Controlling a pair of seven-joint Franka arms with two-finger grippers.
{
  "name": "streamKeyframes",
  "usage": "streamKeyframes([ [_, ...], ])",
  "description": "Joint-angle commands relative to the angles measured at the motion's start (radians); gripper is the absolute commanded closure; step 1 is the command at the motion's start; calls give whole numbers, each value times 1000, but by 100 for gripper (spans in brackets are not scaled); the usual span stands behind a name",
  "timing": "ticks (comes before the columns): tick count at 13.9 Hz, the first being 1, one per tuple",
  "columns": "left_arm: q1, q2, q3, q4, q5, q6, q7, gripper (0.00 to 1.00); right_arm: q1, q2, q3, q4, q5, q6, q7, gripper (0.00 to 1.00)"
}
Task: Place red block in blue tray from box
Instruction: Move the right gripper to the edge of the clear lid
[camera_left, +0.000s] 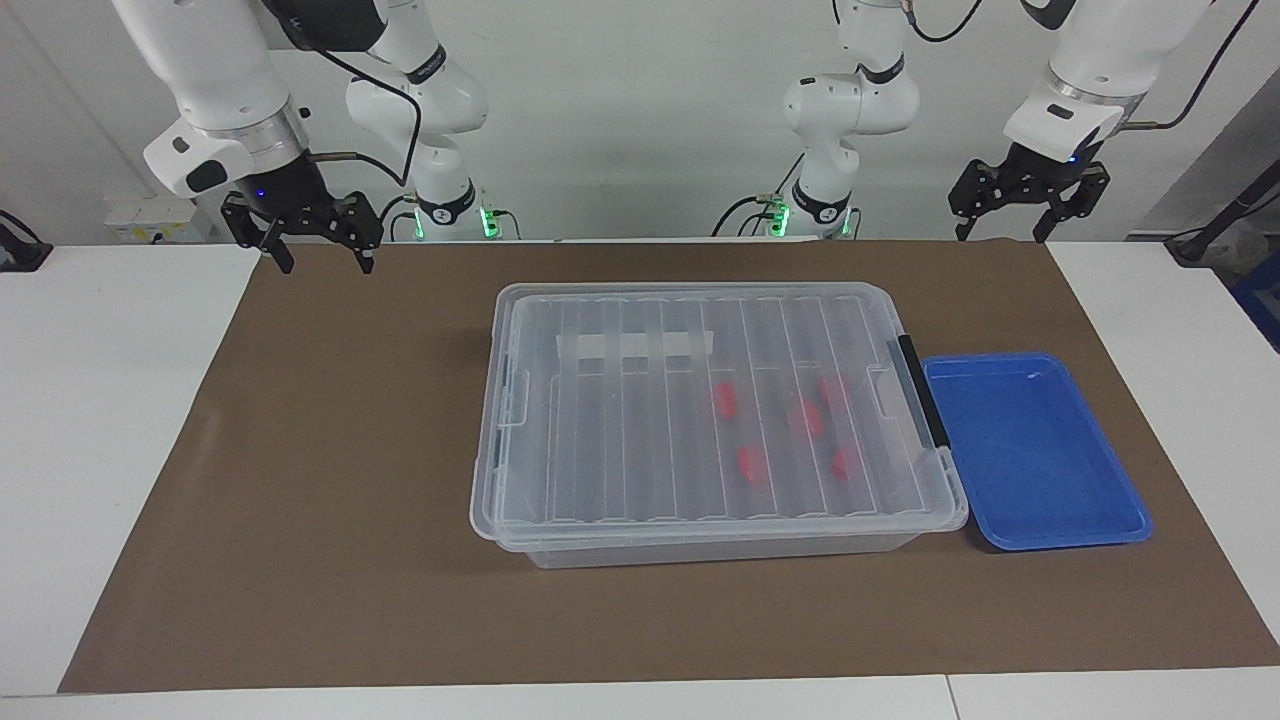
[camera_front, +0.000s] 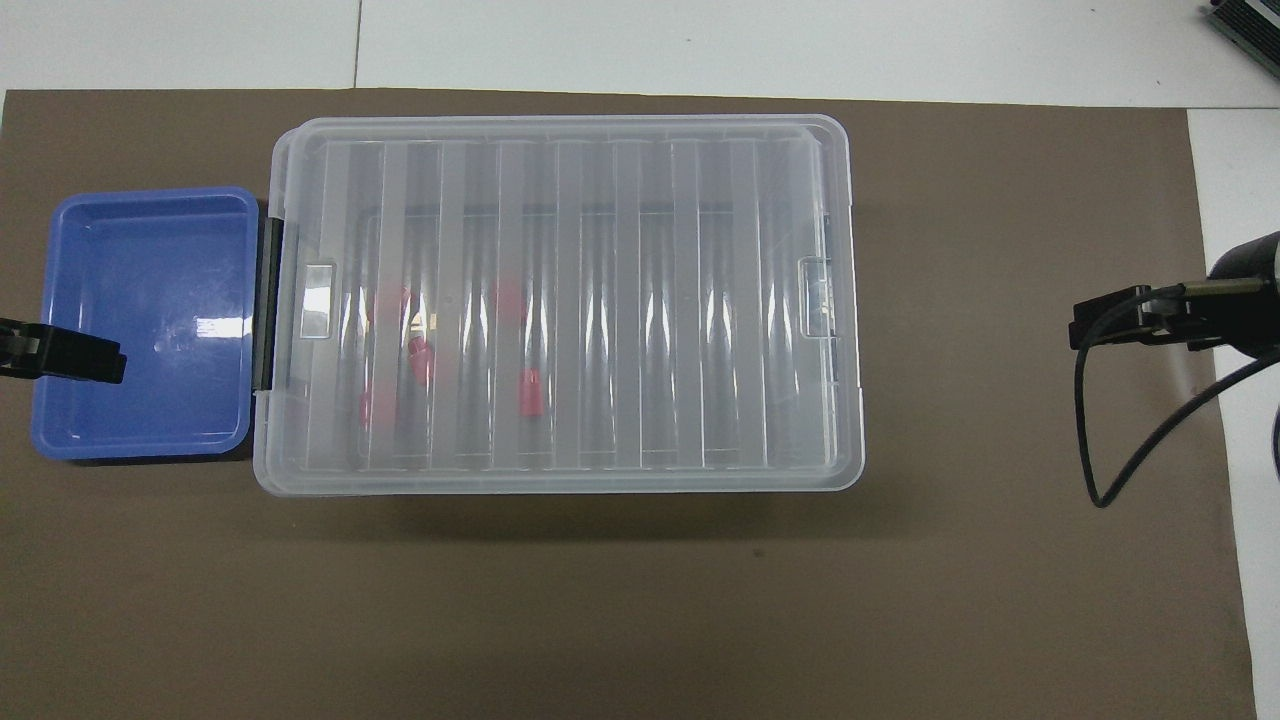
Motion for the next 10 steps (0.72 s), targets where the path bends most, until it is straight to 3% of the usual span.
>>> streamKeyframes([
  [1, 1, -11, 2, 0, -10, -17, 1, 0, -14, -48, 9, -73, 1, 43, 14, 0],
  [10, 1, -11, 2, 0, -10, -19, 1, 0, 55, -39, 21, -169, 1, 217, 72, 0],
])
